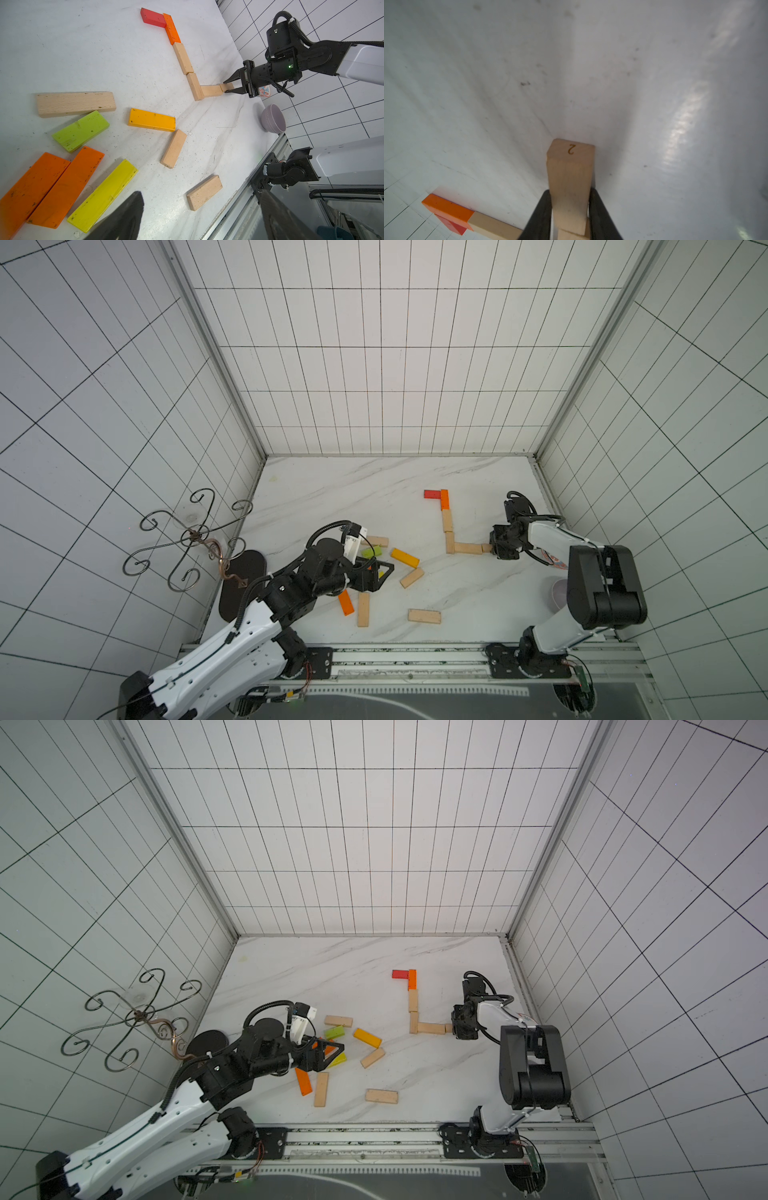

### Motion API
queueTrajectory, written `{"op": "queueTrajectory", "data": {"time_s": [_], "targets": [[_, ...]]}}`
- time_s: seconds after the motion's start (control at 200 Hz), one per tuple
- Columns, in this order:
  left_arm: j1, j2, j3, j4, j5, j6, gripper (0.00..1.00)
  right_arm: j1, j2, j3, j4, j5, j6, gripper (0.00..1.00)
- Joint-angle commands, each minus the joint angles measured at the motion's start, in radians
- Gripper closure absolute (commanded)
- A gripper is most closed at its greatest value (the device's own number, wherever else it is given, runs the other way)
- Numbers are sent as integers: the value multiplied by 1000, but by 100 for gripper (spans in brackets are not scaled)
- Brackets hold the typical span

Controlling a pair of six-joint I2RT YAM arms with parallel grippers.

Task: Assemble a giraffe with building blocks
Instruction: Assemble the building block at the center of the board.

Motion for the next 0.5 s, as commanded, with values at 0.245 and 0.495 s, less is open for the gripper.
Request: {"op": "queueTrajectory", "data": {"time_s": [0.245, 0.495], "targets": [[-4, -18, 13, -9, -13, 3, 12, 17, -16, -33, -63, 14, 35, 69], [-4, -20, 14, -9, -15, 5, 12, 20, -22, -41, -61, 14, 53, 69]]}}
